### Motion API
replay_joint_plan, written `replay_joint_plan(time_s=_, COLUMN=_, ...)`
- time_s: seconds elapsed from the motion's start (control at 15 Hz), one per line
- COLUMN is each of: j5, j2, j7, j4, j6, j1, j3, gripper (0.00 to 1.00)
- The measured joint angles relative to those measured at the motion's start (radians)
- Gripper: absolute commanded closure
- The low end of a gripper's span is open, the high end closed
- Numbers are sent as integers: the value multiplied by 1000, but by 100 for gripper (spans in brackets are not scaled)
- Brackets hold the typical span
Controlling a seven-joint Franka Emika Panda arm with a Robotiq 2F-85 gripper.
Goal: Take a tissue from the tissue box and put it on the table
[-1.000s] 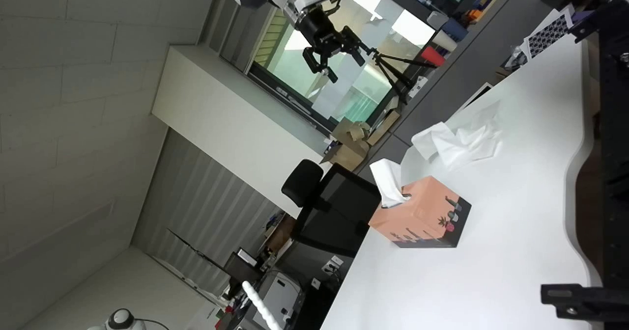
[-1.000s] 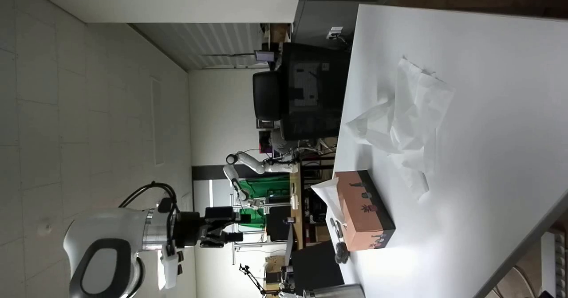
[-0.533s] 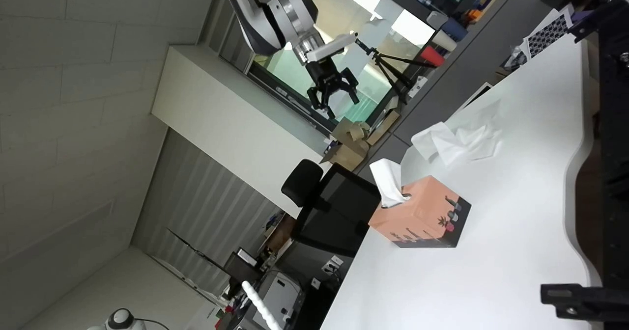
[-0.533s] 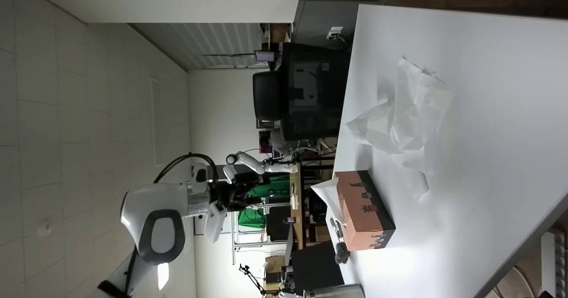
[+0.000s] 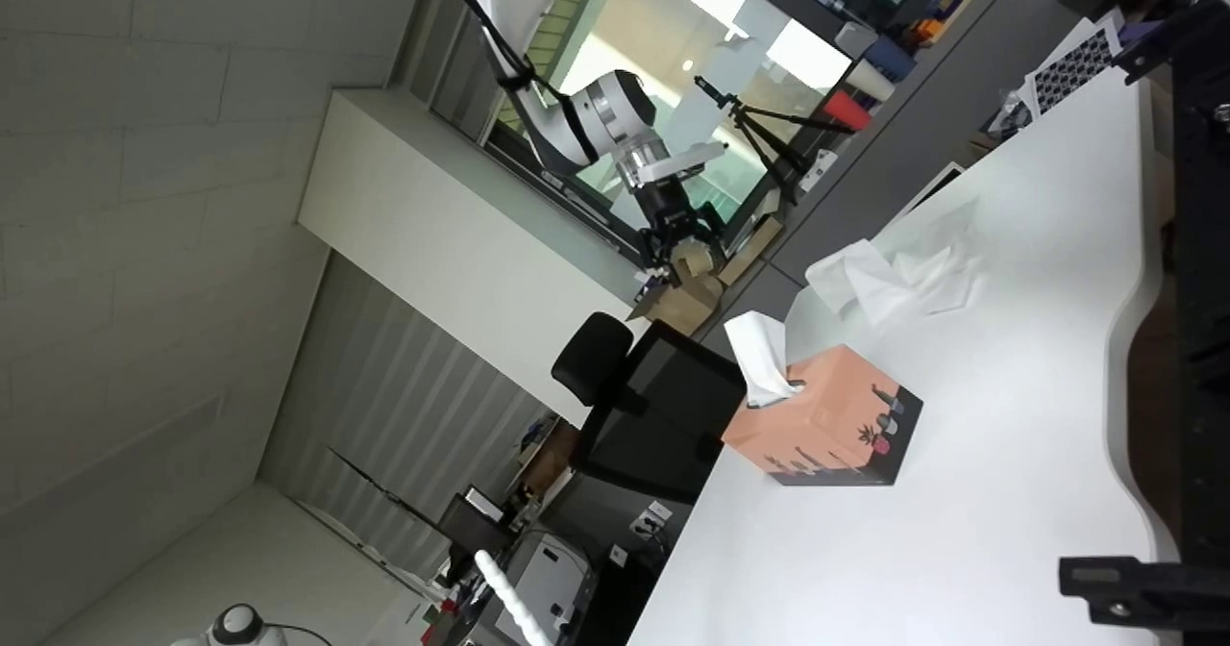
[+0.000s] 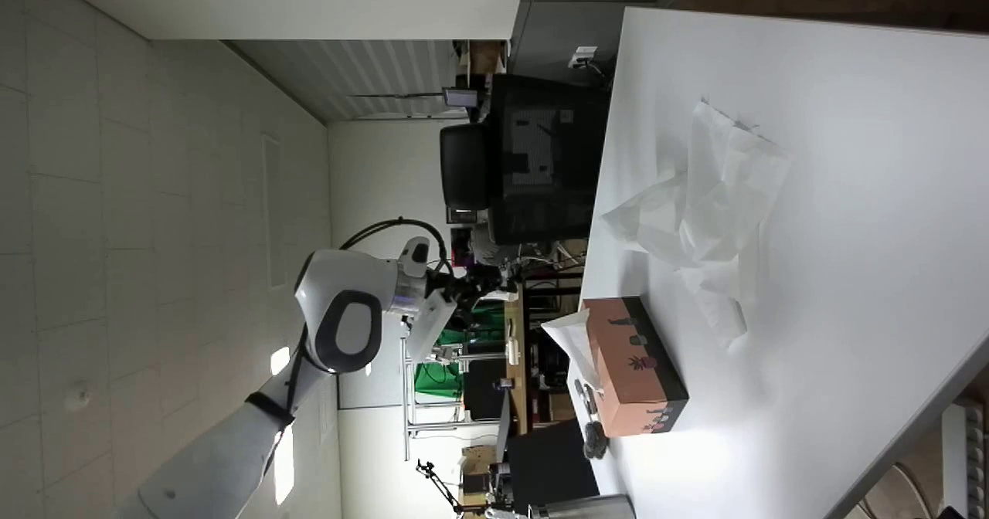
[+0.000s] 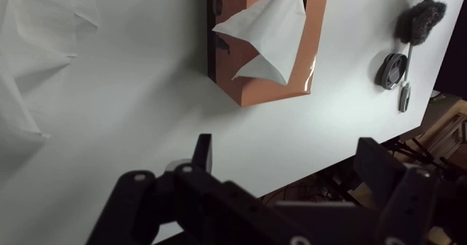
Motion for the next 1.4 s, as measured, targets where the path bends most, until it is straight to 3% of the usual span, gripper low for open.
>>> replay_joint_plan(time_s=0.4, j5=-9, j2=237, j7=0, j4=218, j6=-264, j1=-107, j3=72, gripper=0)
replay_joint_plan(time_s=0.8, j5=-11, j2=366, j7=0, j4=345, j6=-448, j1=-134, j3=114, gripper=0)
replay_joint_plan(time_s=0.87, j5=-11, j2=381, j7=0, j4=363, j6=-467, j1=-134, j3=119, gripper=25)
replay_joint_plan(time_s=1.0, j5=-11, j2=406, j7=0, j4=395, j6=-486, j1=-134, j3=128, gripper=32)
replay_joint_plan(time_s=1.4, j5=-11, j2=452, j7=0, j4=454, j6=-501, j1=-135, j3=142, gripper=74)
